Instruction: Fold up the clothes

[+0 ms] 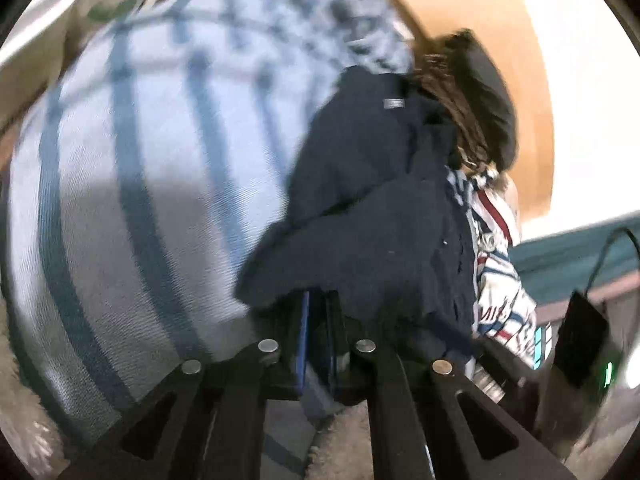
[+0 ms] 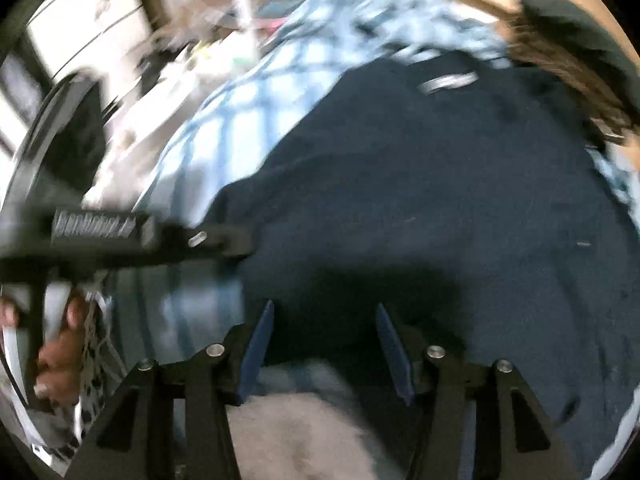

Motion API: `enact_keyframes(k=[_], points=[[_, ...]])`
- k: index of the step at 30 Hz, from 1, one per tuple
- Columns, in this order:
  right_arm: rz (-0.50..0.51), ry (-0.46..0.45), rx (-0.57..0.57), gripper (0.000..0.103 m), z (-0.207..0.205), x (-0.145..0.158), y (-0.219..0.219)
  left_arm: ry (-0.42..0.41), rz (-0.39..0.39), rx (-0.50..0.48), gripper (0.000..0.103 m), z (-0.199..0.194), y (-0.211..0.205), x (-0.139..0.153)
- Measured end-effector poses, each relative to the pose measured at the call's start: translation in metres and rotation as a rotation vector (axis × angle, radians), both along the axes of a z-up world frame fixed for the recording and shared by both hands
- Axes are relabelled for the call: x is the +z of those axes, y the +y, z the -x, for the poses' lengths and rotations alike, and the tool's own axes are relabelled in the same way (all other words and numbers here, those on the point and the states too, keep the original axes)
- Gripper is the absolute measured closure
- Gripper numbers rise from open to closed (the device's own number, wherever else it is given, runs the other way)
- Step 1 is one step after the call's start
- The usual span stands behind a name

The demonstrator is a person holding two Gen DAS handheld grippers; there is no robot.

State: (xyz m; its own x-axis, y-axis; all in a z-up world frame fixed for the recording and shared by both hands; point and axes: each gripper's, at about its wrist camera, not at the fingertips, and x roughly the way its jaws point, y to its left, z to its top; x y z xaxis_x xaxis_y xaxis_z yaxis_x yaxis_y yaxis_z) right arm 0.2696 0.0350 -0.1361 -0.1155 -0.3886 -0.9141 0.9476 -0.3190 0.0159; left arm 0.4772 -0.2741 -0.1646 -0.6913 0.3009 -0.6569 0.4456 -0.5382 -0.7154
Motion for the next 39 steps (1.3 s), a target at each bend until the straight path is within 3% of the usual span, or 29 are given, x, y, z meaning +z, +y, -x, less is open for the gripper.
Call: enact_keyframes(k=[4, 6, 8, 10, 12, 15, 20, 23, 26, 39], points=[[0.045, -0.022, -0.365, 0.037, 0.058, 0.013, 0.044, 0.018, 0.075, 0.014, 0.096, 0.015, 0.012, 0.005], [0.041, -0.059, -0.593, 0.037, 0.09, 0.009, 0.08, -0.004, 0.069, 0.046, 0.096, 0.02, 0.008, 0.001], [0.016, -0.121, -0.812, 0.036, 0.116, -0.001, 0.118, -0.033, 0.053, 0.069, 0.096, 0.022, 0.004, -0.006], [-0.072, -0.191, -0.964, 0.035, 0.13, -0.024, 0.146, -0.055, 0.039, 0.072, 0.097, 0.025, 0.001, -0.014], [-0.092, -0.228, -0.972, 0.027, 0.133, -0.038, 0.154, -0.056, 0.054, 0.062, 0.097, 0.026, -0.001, -0.015], [-0.122, -0.186, -0.908, 0.021, 0.133, -0.037, 0.145, -0.056, 0.051, 0.053, 0.097, 0.027, -0.003, -0.017], [-0.108, -0.192, -0.893, 0.013, 0.137, -0.035, 0.145, -0.045, -0.017, 0.071, 0.097, 0.022, -0.014, -0.022], [-0.102, -0.188, -0.878, 0.008, 0.138, -0.033, 0.144, -0.055, 0.033, 0.056, 0.097, 0.023, -0.011, -0.018], [-0.108, -0.172, -0.868, 0.007, 0.139, -0.031, 0.144, -0.062, 0.053, 0.055, 0.097, 0.025, -0.007, -0.016], [-0.105, -0.175, -0.816, 0.0, 0.149, -0.017, 0.153, -0.057, -0.008, 0.066, 0.097, 0.022, -0.008, -0.02]])
